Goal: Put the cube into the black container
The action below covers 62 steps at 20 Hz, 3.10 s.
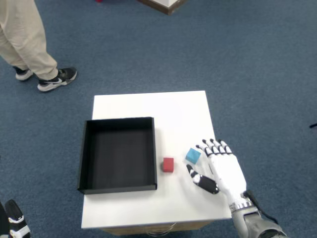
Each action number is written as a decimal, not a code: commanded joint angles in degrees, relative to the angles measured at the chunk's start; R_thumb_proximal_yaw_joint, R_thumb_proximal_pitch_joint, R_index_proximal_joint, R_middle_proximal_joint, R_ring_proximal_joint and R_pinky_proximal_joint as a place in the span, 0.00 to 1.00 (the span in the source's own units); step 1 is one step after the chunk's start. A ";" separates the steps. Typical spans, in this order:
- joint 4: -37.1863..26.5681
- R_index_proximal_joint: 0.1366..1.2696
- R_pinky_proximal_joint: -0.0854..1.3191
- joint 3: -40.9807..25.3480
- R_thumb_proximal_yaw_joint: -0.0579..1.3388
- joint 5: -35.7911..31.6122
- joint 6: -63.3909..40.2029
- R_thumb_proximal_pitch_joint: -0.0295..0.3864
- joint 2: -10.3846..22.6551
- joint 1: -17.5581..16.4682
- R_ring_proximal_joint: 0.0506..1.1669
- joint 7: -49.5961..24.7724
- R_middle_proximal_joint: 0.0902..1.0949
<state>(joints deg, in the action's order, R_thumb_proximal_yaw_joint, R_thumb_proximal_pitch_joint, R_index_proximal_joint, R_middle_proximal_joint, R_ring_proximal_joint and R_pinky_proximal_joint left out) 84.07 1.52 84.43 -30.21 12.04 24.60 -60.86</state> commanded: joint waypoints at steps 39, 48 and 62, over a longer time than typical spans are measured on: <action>-1.23 0.19 0.05 3.75 0.38 -2.78 8.21 0.41 -0.76 5.08 0.09 12.77 0.09; -1.52 0.19 0.04 3.50 0.35 -1.89 10.35 0.44 -2.39 5.53 0.08 14.96 0.08; -2.11 0.65 0.04 3.31 0.59 -0.37 8.53 0.60 -1.11 3.27 0.10 11.79 0.17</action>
<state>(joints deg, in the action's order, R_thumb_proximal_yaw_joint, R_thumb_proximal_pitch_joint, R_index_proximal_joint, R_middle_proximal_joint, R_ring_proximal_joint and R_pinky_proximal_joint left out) 83.53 4.84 83.97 -20.78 9.60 26.38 -47.40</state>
